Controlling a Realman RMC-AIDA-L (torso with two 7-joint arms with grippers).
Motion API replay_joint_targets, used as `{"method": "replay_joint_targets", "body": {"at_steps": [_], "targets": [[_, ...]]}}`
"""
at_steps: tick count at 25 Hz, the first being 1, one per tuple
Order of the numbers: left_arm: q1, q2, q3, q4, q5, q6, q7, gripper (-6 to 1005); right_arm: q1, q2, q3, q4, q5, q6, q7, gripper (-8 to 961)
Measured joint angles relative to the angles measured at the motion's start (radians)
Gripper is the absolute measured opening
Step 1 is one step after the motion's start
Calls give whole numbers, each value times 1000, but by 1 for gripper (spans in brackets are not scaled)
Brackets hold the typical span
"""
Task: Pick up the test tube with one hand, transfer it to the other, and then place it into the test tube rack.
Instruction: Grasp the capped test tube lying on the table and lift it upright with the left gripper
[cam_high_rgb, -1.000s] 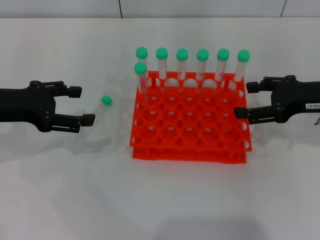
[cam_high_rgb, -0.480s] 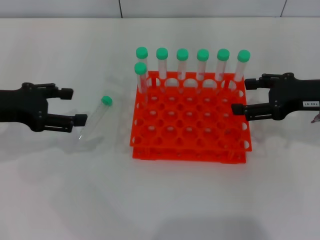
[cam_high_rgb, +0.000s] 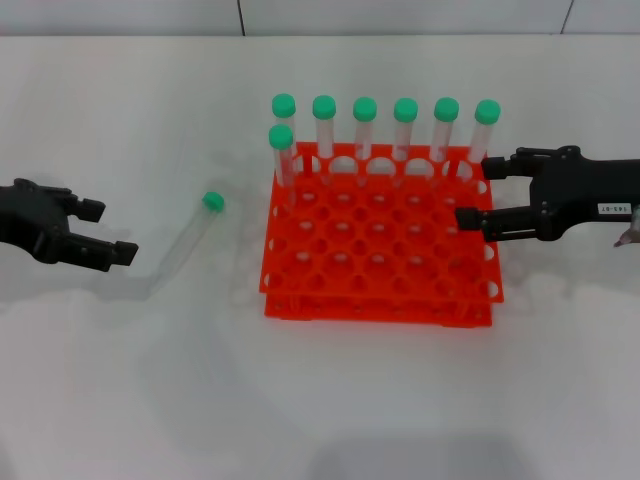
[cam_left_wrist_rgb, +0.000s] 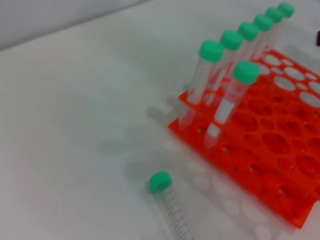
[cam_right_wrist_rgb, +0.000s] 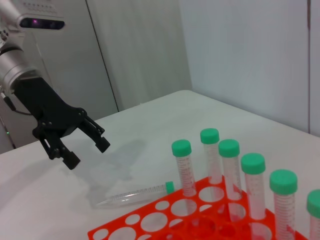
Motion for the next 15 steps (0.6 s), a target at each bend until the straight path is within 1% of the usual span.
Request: {"method": "replay_joint_targets", "body": {"at_steps": [4,6,8,9,10,15], "targets": [[-23,0,3,0,35,-6,-54,886,0,5,0,-1,0,1,-5,855],[-33,-5,1,-1,43,-13,-80,886,0,7,0,-2,0,2,-7,855],[-43,-16,3,-4,48,-30,-109,885,1,9,0,-2,0,3,-8,855],[-43,-16,3,-4,48,-30,-109,885,1,9,0,-3,0,3,-8,855],[-51,-23,7,-9,56,-42,-124,885,1,9,0,-3,1,4,-8,855],[-70,-42,11,-22,89,-54,-134,884,1,12,0,-3,3,5,-8,855]]}}
